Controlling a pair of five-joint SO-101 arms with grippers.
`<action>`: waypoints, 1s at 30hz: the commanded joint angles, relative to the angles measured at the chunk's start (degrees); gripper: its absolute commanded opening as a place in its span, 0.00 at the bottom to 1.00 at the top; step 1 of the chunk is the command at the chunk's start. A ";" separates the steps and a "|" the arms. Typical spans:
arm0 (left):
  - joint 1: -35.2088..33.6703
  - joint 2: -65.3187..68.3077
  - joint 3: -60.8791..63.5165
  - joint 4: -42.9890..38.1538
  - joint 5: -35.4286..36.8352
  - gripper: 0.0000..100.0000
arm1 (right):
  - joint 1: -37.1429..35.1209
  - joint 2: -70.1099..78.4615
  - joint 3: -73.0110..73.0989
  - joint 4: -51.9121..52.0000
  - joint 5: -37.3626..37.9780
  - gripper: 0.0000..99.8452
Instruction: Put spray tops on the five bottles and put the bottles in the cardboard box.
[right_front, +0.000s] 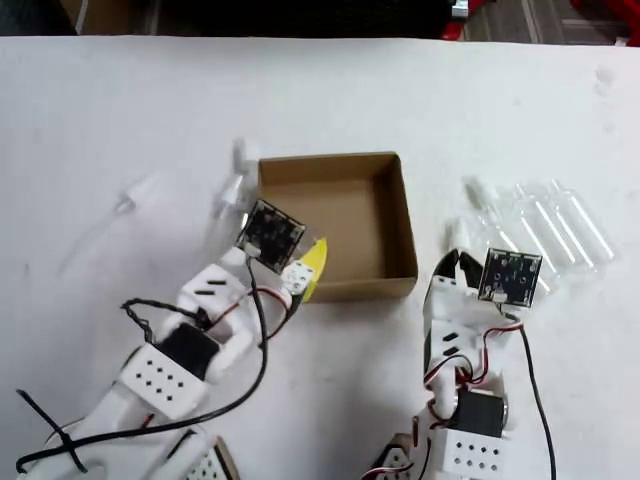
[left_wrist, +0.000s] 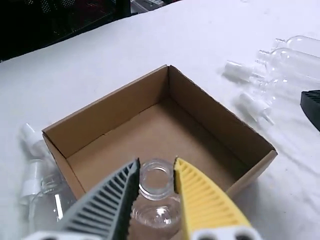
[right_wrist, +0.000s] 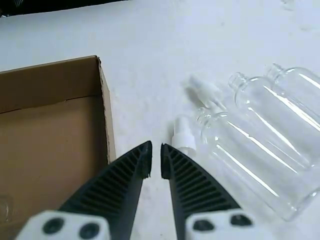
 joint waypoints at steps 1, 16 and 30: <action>-0.31 0.40 -5.54 7.82 -0.97 0.05 | 0.40 -0.13 0.18 -0.84 0.62 0.02; -4.97 0.40 -6.42 11.43 -1.32 0.06 | 0.40 -0.04 0.18 -0.84 0.62 0.02; -4.88 0.40 -7.56 15.47 3.78 0.25 | 0.31 -0.04 0.18 -0.84 0.62 0.02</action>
